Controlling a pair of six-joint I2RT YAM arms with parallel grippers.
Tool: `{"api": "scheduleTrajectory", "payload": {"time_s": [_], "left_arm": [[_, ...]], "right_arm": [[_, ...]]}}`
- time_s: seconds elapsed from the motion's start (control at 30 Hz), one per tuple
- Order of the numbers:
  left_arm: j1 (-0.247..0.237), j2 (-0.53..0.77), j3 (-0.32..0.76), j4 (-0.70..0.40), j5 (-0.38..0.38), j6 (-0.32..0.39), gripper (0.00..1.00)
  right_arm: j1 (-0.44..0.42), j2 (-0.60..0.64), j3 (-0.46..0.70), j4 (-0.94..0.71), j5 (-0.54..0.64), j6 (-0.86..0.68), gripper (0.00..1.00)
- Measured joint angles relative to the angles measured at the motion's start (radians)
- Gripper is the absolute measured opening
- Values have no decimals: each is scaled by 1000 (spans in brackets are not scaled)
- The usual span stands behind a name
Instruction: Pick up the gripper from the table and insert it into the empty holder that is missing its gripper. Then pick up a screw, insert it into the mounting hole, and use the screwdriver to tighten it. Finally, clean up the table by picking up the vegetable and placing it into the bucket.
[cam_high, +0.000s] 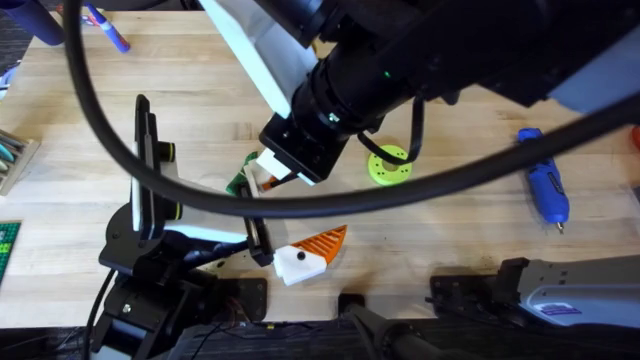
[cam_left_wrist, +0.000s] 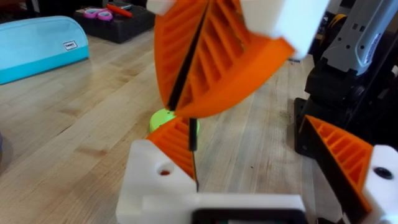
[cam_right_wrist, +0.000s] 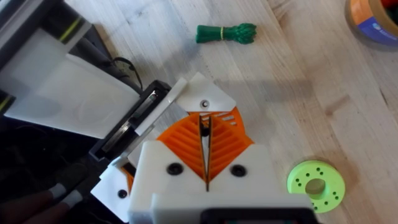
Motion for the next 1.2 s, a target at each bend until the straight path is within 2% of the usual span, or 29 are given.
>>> {"api": "scheduleTrajectory", "payload": {"time_s": [0.43,0.67,0.97,1.2], "left_arm": [[0,0,0,1,-1,-4,990],[0,0,0,1,-1,-4,990],[0,0,0,1,-1,-4,990],[0,0,0,1,-1,-4,990]], "right_arm": [[0,3,-2,30,99,-1,7],[4,3,-2,79,110,-22,8],[49,3,-2,76,113,-69,7],[54,13,-2,48,114,-76,7]]}}
